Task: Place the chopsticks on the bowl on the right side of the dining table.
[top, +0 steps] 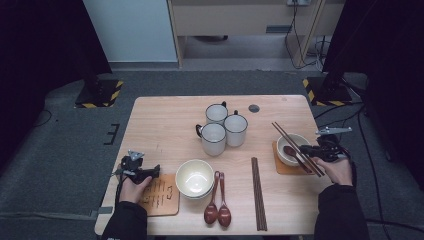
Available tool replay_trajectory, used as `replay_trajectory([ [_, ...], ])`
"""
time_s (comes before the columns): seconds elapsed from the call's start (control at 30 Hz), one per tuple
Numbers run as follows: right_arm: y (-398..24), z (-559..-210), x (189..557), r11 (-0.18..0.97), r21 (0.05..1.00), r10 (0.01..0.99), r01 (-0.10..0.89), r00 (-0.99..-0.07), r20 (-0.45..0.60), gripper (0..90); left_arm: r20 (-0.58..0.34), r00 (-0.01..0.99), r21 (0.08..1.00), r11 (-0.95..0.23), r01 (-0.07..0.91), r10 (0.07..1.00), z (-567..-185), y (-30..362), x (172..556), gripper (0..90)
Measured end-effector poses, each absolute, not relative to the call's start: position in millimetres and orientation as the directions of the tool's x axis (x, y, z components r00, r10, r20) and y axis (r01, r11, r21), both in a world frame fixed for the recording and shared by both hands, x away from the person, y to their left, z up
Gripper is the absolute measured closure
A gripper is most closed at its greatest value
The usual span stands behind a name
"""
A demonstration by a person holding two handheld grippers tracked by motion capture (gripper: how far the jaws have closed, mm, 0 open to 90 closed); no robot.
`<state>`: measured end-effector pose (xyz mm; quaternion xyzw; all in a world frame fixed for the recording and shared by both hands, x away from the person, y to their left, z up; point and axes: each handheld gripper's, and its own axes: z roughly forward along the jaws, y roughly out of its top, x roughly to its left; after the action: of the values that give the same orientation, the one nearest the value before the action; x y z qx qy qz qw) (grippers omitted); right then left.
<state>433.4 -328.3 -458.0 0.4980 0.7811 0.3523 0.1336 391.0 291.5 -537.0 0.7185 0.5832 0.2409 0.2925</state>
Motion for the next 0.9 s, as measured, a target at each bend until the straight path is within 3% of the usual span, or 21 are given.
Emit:
replay_trajectory([
  [0.9,-329.0,-457.4,433.2,0.257,0.694,0.865,0.672,-0.480,0.146,82.8,0.005,0.204,0.701,-0.149,0.697,0.979,-537.0,291.5,391.0,0.8],
])
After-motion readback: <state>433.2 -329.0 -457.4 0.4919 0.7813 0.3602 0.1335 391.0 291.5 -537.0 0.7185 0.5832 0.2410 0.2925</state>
